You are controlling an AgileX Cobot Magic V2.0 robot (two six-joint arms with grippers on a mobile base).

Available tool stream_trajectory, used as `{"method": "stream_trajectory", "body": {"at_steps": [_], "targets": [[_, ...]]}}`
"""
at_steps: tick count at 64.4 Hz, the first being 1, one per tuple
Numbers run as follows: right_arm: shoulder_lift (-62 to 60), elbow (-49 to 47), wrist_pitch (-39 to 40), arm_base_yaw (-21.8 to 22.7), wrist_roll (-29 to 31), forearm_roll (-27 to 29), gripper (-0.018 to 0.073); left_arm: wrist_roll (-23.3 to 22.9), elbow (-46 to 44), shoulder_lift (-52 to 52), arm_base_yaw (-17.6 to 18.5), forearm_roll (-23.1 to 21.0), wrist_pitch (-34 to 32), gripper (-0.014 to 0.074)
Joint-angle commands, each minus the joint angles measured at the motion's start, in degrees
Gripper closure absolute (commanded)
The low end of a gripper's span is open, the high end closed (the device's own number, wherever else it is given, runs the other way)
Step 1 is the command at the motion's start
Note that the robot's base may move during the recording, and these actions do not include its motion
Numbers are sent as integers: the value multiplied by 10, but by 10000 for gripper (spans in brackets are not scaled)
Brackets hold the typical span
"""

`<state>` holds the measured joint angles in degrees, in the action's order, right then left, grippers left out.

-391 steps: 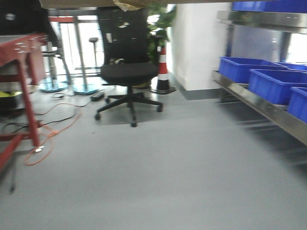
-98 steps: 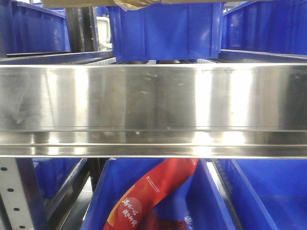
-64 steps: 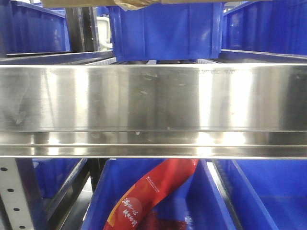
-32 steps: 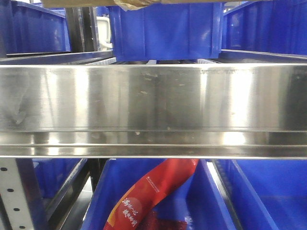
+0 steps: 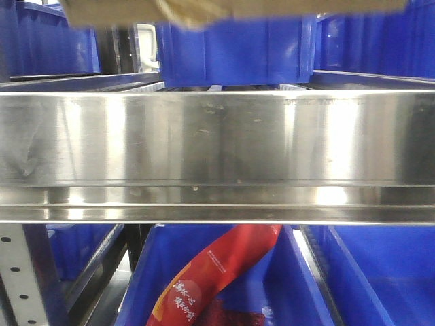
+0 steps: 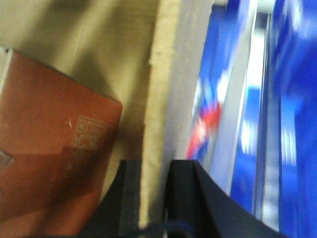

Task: Stack two boxes on right shelf middle
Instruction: 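Push the box stack forward onto the middle shelf rollers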

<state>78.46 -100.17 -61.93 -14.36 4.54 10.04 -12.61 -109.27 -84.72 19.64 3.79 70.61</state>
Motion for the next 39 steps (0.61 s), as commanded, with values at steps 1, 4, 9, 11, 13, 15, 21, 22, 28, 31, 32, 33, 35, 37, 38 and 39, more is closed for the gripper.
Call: {"method": "stream_trajectory", "body": {"at_steps": [1,4,9,11,13,15,21,22,28,31,32,33,35,37,38,39], "targets": [[19,-6,-3,5,5,-10,713,-1,4,-31,-3,44,-6,708],[35,-6,-13,5,5,-10,713,-1,8,-44,-3,44,-6,708],[55,-6,-31,5,5,-10,713,2,16,-60,-3,44,-6,708],[65,-6,-37,5,5,-10,713,2,18,-66,-3,44,-6,708],[72,-6,-41,5,5,-10,713,2,21,-72,-3,44,-6,708],[78,-6,-46,5,5,-10,707,2,25,-75,-3,44,-6,707],[91,-6,-48,5,5,-10,623,2,33,-78,-3,44,-6,677],[93,-6,-50,5,5,-10,600,2,33,-78,-3,44,-6,663],[93,-6,-49,5,5,-10,404,2,34,-77,-3,44,-6,524],[93,-7,-49,5,5,-10,285,3,34,-74,-3,44,-6,421],[92,-7,-49,5,5,-10,225,3,34,-71,-3,44,-6,362],[91,-9,-49,5,5,-10,168,3,34,-70,-3,44,-6,297],[88,-9,-47,5,5,-10,84,3,34,-67,-3,44,-6,185],[85,-9,-44,5,5,-10,29,3,34,-64,-3,44,-6,93],[83,-9,-42,5,5,-10,7,3,34,-63,-3,44,-6,26],[82,-9,-40,5,5,-10,-18,3,34,-61,-3,44,-6,-16]]}}
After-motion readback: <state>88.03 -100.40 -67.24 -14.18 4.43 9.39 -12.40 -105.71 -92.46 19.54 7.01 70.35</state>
